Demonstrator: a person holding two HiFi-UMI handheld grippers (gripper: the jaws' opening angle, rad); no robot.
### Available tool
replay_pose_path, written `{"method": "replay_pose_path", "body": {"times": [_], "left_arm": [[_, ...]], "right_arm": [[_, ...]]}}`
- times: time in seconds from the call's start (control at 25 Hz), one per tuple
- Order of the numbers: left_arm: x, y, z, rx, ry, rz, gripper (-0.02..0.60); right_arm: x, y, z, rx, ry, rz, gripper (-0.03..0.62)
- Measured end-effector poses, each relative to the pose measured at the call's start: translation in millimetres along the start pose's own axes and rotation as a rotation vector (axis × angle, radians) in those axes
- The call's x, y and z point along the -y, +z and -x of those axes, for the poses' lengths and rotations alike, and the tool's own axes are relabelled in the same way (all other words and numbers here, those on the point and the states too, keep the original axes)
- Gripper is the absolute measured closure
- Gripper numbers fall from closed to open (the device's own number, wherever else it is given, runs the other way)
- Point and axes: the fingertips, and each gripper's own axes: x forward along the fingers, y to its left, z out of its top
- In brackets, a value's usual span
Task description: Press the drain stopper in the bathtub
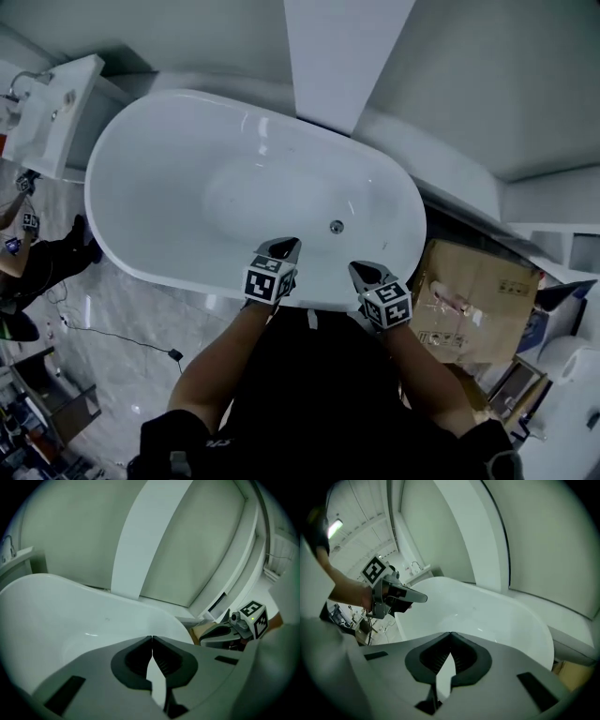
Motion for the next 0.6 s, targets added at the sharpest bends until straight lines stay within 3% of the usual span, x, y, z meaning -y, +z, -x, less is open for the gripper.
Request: {"method": "replay_pose_path", "body": {"times": [0.28, 0.6], "left_arm": [[30, 62, 75, 0.156, 0.011, -0.053, 0.562], [55, 118, 134, 0.324, 0.024, -0.104, 0.562]], "right_arm": [[1, 96, 75, 0.241, -0.044, 0.020, 0.580], [-11, 162, 136, 0.452, -0.050, 0.014, 0.581]]}}
